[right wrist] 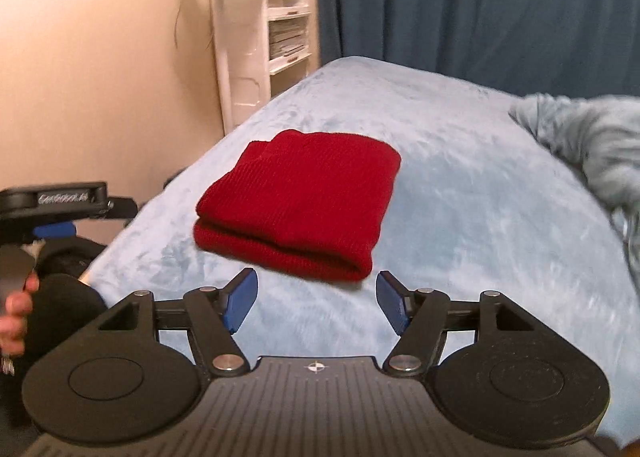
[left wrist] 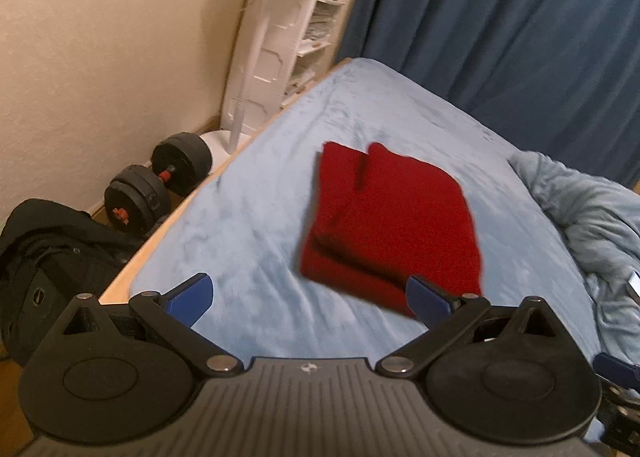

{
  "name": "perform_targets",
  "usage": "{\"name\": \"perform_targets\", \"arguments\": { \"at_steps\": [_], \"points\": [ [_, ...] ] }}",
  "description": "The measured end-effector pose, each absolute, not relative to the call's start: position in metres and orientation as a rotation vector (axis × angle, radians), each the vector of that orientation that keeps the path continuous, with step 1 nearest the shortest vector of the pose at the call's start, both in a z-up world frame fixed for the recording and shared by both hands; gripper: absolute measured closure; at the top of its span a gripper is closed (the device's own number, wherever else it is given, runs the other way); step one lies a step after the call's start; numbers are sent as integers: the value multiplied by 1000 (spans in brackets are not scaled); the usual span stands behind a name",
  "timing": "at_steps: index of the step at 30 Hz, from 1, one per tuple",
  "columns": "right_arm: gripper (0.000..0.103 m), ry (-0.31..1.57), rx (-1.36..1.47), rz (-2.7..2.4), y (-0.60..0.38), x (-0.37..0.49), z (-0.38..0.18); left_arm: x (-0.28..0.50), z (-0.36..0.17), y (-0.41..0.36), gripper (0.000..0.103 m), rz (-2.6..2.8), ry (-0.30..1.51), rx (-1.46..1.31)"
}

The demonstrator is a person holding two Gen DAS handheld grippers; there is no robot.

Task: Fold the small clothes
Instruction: 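Open the right gripper and withdraw both tools from the folded bundle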

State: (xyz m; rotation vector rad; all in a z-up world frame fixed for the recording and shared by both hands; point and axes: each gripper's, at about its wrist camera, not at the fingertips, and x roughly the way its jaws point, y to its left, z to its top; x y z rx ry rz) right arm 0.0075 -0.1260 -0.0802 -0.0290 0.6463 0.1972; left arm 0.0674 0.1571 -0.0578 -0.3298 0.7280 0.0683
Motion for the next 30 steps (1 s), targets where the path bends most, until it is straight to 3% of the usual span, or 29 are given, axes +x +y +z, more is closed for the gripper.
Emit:
{"name": "perform_targets", "arguments": {
  "at_steps": [18, 30],
  "points": [
    [33, 641, 130, 232, -164, -17, -93, 32, -18, 110, 0, 7, 723, -236],
    [33, 735, 193, 199, -178, 4, -117, 133, -62, 139, 0, 31, 807, -269]
  ]
}}
